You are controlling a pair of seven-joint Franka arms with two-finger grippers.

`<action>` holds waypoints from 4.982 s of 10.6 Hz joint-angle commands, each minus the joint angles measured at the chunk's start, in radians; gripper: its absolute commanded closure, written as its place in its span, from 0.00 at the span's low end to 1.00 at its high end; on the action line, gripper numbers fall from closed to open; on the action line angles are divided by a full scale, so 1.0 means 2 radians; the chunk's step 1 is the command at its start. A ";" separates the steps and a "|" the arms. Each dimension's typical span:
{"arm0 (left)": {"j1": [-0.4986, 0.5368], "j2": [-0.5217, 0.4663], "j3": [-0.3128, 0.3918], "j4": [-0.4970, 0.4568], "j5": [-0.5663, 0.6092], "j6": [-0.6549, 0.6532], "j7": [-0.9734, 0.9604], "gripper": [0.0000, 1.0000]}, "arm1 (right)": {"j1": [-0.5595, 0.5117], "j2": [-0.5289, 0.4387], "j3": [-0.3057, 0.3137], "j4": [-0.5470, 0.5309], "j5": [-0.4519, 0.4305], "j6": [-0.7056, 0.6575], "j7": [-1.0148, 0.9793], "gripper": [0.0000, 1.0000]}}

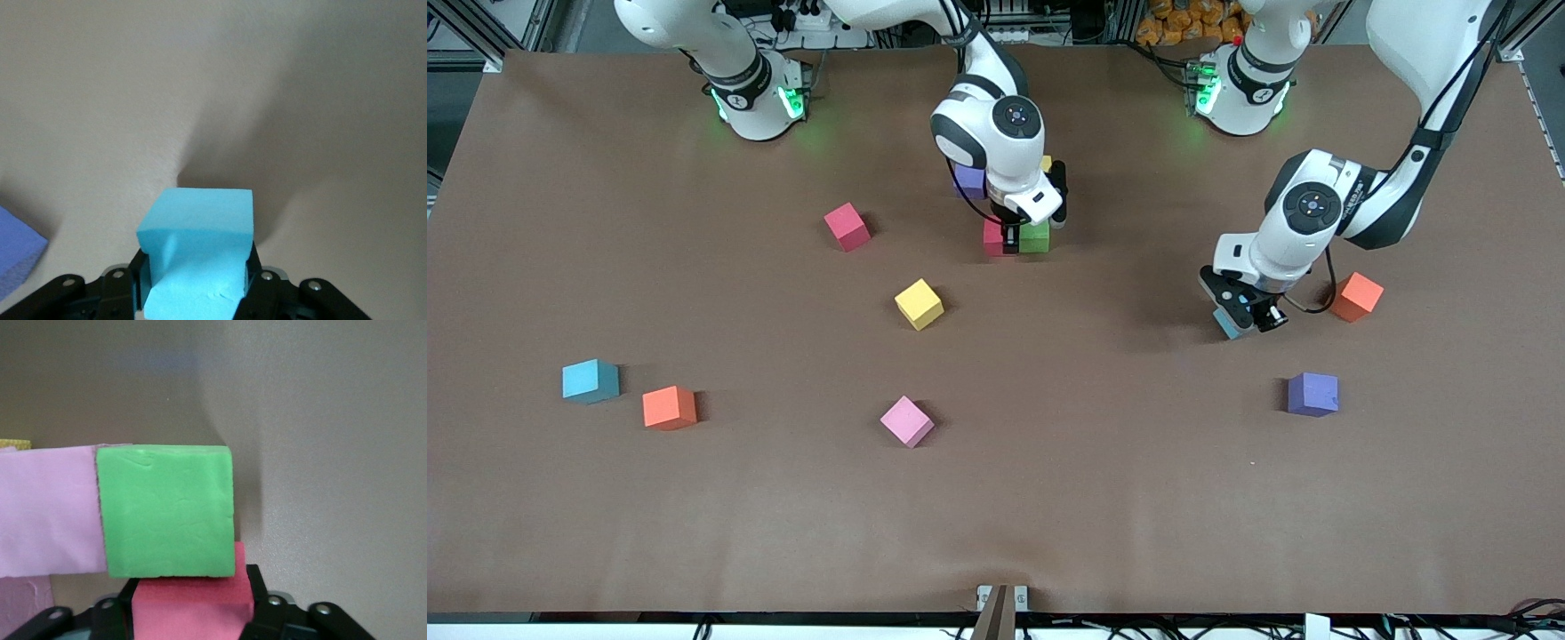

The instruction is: Form number 2 with 11 blocks

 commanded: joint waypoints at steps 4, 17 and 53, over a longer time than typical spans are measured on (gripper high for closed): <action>0.000 -0.010 -0.028 0.030 -0.071 -0.021 0.006 0.55 | 0.001 0.001 -0.001 0.006 0.000 -0.003 0.003 0.09; -0.001 -0.015 -0.105 0.115 -0.172 -0.157 -0.066 0.58 | -0.096 -0.189 -0.001 -0.079 0.000 -0.110 -0.011 0.01; -0.508 0.198 0.064 0.362 -0.254 -0.153 -1.499 0.63 | -0.308 -0.149 0.001 -0.146 0.097 0.021 0.118 0.00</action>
